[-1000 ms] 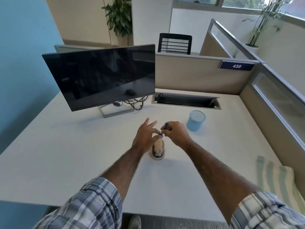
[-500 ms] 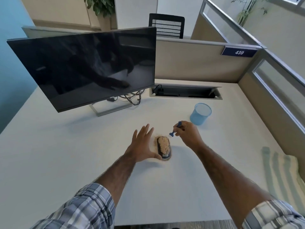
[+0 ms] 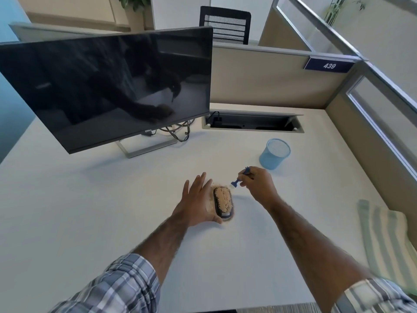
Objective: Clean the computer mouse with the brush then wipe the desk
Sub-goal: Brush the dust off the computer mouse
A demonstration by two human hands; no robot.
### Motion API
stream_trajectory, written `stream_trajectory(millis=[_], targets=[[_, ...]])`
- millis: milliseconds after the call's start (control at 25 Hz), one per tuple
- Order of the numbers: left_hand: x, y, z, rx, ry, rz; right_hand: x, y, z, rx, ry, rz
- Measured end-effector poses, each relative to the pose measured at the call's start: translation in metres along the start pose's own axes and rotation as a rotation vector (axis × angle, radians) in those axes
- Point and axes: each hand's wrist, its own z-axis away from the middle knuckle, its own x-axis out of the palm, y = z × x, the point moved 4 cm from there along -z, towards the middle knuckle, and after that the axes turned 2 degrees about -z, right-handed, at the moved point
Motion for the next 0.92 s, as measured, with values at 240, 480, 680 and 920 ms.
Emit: stream_trajectory(millis=[240, 480, 680, 920], targets=[[0.009, 0.001, -0.001, 0.006, 0.004, 0.011, 0.003, 0.008, -0.006, 0.011, -0.010, -0.016], [0.016, 0.003, -0.005, 0.011, 0.020, 0.003, 0.002, 0.015, -0.006, 0.011, -0.026, -0.031], [0.017, 0.004, -0.006, 0.007, 0.031, -0.002, 0.002, 0.020, -0.005, 0.005, -0.041, -0.034], [0.016, 0.005, -0.008, -0.004, 0.016, -0.008, 0.002, 0.021, -0.003, -0.005, -0.057, -0.037]])
